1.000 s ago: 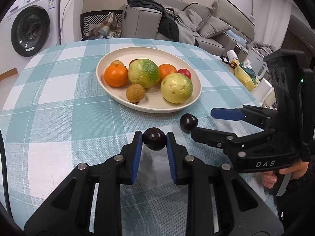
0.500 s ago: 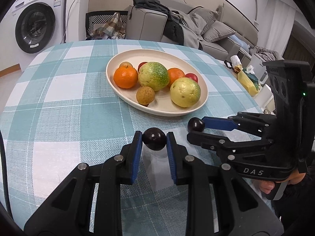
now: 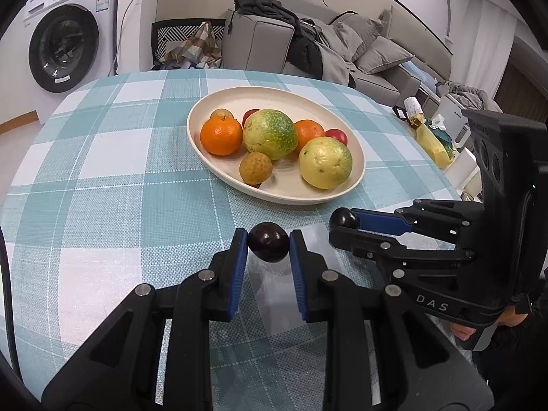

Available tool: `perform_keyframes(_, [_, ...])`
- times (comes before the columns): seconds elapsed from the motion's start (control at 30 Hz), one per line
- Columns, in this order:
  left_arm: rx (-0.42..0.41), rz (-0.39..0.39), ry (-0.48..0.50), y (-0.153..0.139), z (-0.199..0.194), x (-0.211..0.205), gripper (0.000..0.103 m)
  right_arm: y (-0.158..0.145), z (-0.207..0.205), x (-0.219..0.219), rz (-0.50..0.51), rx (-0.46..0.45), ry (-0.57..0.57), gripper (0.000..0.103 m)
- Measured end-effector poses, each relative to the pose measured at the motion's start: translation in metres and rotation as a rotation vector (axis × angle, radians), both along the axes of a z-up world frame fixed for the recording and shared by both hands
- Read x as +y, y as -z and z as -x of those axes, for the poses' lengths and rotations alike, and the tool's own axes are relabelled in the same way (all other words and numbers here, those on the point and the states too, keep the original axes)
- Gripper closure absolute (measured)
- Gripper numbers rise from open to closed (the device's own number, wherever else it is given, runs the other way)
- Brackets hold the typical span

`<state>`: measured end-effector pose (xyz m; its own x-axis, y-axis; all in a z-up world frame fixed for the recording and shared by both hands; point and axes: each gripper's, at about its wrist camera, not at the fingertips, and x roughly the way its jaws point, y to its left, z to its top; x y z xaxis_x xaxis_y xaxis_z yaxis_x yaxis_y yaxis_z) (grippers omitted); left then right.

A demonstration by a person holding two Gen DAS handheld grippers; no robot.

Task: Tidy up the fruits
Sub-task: 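Set the plum on the plate with left tool while right tool sets its plum there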

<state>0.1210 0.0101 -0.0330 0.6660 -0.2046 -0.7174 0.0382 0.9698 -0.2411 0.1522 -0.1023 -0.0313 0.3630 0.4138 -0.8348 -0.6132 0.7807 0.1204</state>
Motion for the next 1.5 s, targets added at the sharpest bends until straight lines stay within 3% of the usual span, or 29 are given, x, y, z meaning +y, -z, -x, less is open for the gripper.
perform_keyframes(0.33, [-0.011,-0.001,-0.004,-0.005,-0.004,-0.003,0.081,-0.009,0.007,-0.008,-0.011,-0.021,0.009,0.077])
perform_keyframes(1.0, [-0.049,-0.014,-0.007,-0.024,-0.025,-0.010,0.081,-0.051,-0.010,-0.050,-0.150,-0.118,0.134,0.077])
perform_keyframes(1.5, [-0.054,-0.026,0.011,-0.024,-0.051,-0.017,0.081,-0.048,-0.028,-0.053,-0.177,-0.111,0.165,0.077])
